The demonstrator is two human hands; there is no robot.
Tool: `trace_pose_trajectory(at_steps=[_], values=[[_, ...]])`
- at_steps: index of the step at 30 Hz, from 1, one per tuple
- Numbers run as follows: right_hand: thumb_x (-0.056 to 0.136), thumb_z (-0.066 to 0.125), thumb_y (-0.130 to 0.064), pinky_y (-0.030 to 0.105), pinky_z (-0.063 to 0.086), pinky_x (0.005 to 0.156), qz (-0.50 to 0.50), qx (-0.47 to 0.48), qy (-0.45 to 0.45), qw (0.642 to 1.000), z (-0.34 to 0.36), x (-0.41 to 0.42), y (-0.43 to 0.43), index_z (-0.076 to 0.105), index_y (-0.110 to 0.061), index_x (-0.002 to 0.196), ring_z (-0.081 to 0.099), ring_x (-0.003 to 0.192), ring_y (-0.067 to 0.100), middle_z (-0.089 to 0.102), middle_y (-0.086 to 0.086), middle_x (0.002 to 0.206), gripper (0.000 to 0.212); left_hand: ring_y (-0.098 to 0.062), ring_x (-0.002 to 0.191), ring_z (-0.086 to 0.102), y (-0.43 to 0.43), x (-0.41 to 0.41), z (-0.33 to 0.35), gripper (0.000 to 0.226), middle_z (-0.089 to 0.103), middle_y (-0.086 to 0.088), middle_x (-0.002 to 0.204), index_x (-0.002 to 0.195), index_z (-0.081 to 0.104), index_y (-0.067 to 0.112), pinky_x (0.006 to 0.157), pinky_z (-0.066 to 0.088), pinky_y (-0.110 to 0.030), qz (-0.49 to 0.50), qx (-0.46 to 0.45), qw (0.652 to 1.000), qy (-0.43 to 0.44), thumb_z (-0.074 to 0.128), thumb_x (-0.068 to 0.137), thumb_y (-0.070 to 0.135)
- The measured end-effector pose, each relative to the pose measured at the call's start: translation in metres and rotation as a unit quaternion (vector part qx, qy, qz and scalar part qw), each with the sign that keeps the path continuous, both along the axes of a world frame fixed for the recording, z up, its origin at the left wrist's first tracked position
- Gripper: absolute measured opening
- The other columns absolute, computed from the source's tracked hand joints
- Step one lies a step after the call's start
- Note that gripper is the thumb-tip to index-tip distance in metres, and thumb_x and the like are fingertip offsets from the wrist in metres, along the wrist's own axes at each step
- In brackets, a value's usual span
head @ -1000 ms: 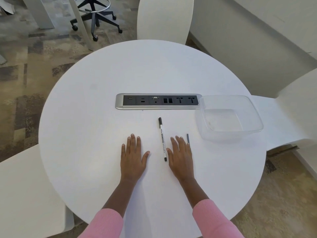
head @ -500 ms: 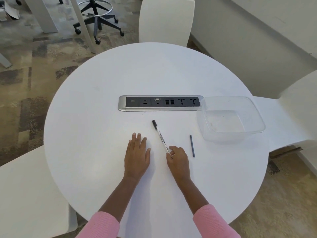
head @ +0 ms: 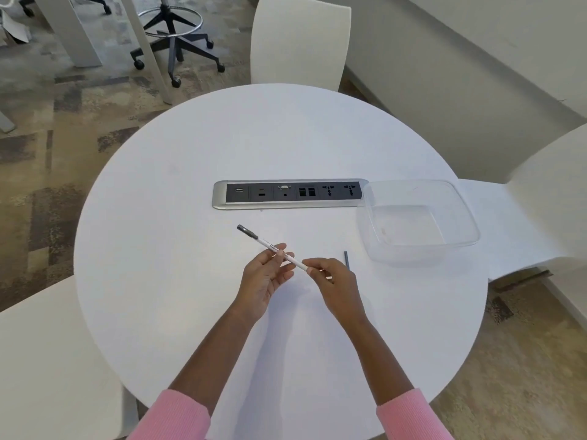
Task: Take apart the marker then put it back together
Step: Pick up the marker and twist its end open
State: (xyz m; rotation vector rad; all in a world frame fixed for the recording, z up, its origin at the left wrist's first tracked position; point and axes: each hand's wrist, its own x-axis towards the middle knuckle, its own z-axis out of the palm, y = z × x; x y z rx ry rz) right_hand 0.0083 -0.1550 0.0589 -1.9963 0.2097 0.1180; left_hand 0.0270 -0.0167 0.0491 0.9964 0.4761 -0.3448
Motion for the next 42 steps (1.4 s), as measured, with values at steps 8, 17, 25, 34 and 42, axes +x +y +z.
trace_pose_trajectory(at_steps=[8,17,25,34,42], values=[[0.082,0.063,-0.005,0.001,0.043,0.063,-0.013,0.018,-0.042,0.999,0.017,0.001,-0.01,0.068,-0.014,0.094,0.059,0.076,0.001,0.063,-0.004,0.086,0.016,-0.009,0.061,0.069,-0.003,0.001,0.01,0.013,0.067,-0.006,0.073,0.079,0.063,0.004,0.061,0.058,-0.017,0.083,-0.082,0.993,0.026,0.054,0.088,0.002],[0.082,0.061,-0.004,0.017,0.042,0.072,0.011,-0.077,-0.127,0.989,0.027,-0.001,-0.012,0.067,-0.009,0.089,0.057,0.081,0.021,0.066,0.008,0.085,0.01,-0.013,0.07,0.072,-0.009,-0.003,0.017,0.01,0.076,-0.005,0.071,0.082,0.059,0.004,0.063,0.059,-0.02,0.092,-0.116,0.989,0.012,0.052,0.089,0.005],[0.085,0.056,-0.003,0.026,0.038,0.066,0.047,-0.212,-0.197,0.956,0.03,-0.001,-0.012,0.064,0.001,0.081,0.053,0.075,0.032,0.061,0.018,0.075,0.01,-0.014,0.067,0.072,-0.016,-0.004,0.026,0.014,0.075,-0.002,0.064,0.078,0.056,0.006,0.058,0.058,-0.019,0.103,-0.093,0.99,-0.02,0.05,0.09,0.004],[0.085,0.049,-0.003,0.021,0.03,0.055,0.033,-0.056,-0.019,0.998,0.042,0.004,-0.015,0.058,-0.006,0.061,0.041,0.063,0.018,0.047,0.005,0.063,0.025,-0.012,0.069,0.071,-0.015,-0.002,0.034,0.018,0.071,0.001,0.06,0.074,0.052,0.009,0.059,0.057,-0.018,0.052,-0.015,0.993,-0.103,0.049,0.09,0.004],[0.09,0.049,-0.01,0.009,0.032,0.038,0.053,0.104,0.145,0.983,0.06,0.011,-0.025,0.056,-0.012,0.053,0.043,0.038,0.002,0.048,0.002,0.053,0.038,-0.012,0.068,0.07,-0.013,0.002,0.04,0.021,0.071,0.002,0.061,0.071,0.054,0.01,0.059,0.056,-0.018,0.021,0.014,0.991,-0.135,0.049,0.09,0.003]])
